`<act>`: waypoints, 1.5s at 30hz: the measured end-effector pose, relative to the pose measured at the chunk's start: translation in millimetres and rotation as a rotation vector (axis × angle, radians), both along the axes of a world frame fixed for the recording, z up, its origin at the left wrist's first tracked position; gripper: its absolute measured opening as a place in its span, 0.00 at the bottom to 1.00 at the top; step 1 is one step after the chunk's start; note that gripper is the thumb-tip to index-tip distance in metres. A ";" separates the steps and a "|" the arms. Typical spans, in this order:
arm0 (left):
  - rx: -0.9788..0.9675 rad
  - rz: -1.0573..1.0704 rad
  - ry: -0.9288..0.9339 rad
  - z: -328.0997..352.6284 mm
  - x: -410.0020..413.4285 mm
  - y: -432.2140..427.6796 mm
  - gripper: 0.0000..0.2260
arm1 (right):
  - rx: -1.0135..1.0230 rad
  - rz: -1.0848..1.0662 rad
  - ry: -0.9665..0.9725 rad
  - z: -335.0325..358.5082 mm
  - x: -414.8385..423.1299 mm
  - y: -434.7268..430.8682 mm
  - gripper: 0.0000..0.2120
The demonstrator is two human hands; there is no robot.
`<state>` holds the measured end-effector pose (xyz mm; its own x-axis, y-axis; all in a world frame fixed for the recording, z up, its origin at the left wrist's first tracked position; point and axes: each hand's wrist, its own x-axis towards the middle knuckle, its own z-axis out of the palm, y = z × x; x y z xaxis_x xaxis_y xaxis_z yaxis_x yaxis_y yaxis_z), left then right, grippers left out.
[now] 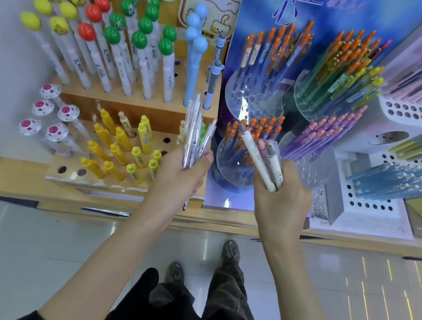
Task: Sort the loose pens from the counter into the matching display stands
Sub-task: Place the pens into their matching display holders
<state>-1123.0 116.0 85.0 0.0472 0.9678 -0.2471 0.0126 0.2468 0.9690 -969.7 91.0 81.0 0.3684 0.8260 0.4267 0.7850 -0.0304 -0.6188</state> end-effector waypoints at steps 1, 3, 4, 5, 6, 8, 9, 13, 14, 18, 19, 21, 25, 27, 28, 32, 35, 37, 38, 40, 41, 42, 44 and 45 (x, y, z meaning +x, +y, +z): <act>0.005 -0.006 0.001 0.6 0.7 0.6 0.07 | 0.018 0.012 -0.024 -1.6 -1.3 -0.4 0.07; 0.004 -0.010 0.000 1.4 1.6 1.7 0.07 | 0.031 0.024 -0.044 -6.1 -2.6 -0.7 0.05; 0.000 -0.010 0.001 1.7 2.2 2.0 0.06 | 0.029 0.022 -0.033 -8.1 -2.4 -0.3 0.05; -0.003 -0.010 0.004 2.1 2.8 2.0 0.06 | 0.029 0.020 -0.015 -9.5 -1.7 0.6 0.05; -0.004 -0.012 0.007 2.6 3.5 1.9 0.06 | 0.031 0.018 0.000 -10.2 -1.1 1.5 0.05; -0.004 -0.018 0.006 3.9 4.2 1.8 0.06 | 0.049 0.021 0.000 -10.0 -0.5 2.9 0.05; -0.006 -0.018 -0.001 4.4 4.1 2.0 0.06 | 0.062 0.033 -0.014 -9.7 -0.6 2.8 0.06; -0.011 -0.006 -0.018 7.3 2.7 4.0 0.06 | 0.068 0.084 0.009 -9.3 1.3 2.2 0.08; -0.011 -0.004 -0.019 7.7 2.6 4.3 0.05 | 0.045 0.092 0.034 -8.4 2.5 3.6 0.09; -0.005 -0.013 -0.019 9.2 4.4 4.0 0.06 | -0.069 0.113 0.079 -0.1 4.5 13.7 0.14; -0.003 -0.014 -0.019 9.6 4.7 3.6 0.05 | -0.081 0.114 0.098 0.9 4.7 14.9 0.15; 0.005 -0.015 -0.030 11.0 5.1 3.0 0.06 | -0.125 0.094 0.247 2.1 6.1 13.5 0.14; 0.020 -0.004 -0.050 16.2 5.0 4.3 0.04 | -0.121 0.064 0.574 10.8 13.4 7.1 0.09; 0.026 0.026 -0.052 19.9 5.7 8.6 0.02 | -0.081 0.078 0.648 22.8 18.1 10.6 0.12; 0.035 0.037 -0.060 22.3 6.7 11.5 0.02 | -0.060 0.081 0.676 30.1 20.7 14.7 0.13; 0.060 0.069 -0.085 33.6 12.2 26.6 0.03 | 0.031 0.099 0.736 61.1 29.3 39.6 0.14; 0.073 0.092 -0.098 42.1 15.0 38.8 0.01 | 0.107 0.117 0.753 80.4 32.3 63.1 0.11; 0.084 0.116 -0.107 47.6 16.8 47.4 0.02 | 0.151 0.125 0.780 90.5 32.0 81.1 0.10; 0.089 0.130 -0.111 50.3 17.8 51.6 0.02 | 0.169 0.128 0.782 95.1 31.3 90.7 0.11; 0.101 0.151 -0.111 54.5 19.5 59.1 0.02 | 0.174 0.141 0.762 101.3 28.7 110.0 0.11; 0.106 0.159 -0.105 55.5 20.4 62.1 0.02 | 0.157 0.151 0.745 102.5 26.6 118.9 0.10; 0.108 0.167 -0.099 56.0 21.2 64.4 0.01 | 0.134 0.164 0.727 103.0 24.1 126.9 0.10; 0.111 0.177 -0.092 55.6 22.1 67.4 0.01 | 0.088 0.190 0.679 100.0 18.3 139.5 0.11; 0.114 0.181 -0.095 55.2 22.5 68.1 0.01 | 0.067 0.198 0.659 97.0 15.7 144.1 0.12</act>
